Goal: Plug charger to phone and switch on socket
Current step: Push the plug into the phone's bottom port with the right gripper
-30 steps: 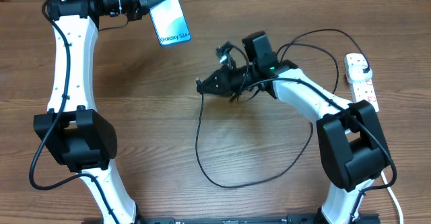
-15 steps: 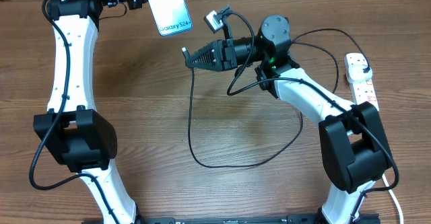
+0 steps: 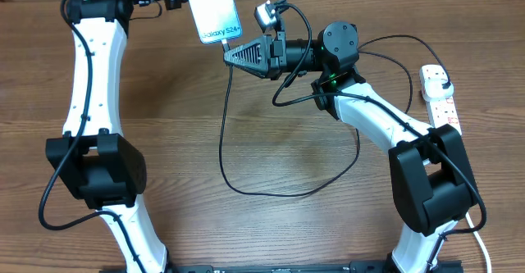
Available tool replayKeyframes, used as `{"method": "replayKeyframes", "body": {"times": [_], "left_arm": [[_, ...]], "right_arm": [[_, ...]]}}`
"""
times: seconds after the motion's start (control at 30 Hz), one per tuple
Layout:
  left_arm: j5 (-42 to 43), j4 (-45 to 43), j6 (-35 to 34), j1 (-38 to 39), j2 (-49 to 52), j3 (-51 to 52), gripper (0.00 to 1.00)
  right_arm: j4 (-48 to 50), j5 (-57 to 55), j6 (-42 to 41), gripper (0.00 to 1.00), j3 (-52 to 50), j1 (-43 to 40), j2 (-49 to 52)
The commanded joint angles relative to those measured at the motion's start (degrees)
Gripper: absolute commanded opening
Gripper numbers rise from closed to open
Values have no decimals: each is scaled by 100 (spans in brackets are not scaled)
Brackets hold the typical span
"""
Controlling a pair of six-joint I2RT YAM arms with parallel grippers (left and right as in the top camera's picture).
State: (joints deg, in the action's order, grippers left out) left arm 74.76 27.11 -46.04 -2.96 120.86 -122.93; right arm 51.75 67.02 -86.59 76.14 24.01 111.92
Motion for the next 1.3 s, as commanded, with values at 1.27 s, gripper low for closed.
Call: {"method": "replayKeyframes", "body": {"times": [1.27], "left_arm": [[-46, -83, -369, 140, -162, -129, 4]], "right_arm": [[-334, -518, 463, 4, 76, -190, -144]]}}
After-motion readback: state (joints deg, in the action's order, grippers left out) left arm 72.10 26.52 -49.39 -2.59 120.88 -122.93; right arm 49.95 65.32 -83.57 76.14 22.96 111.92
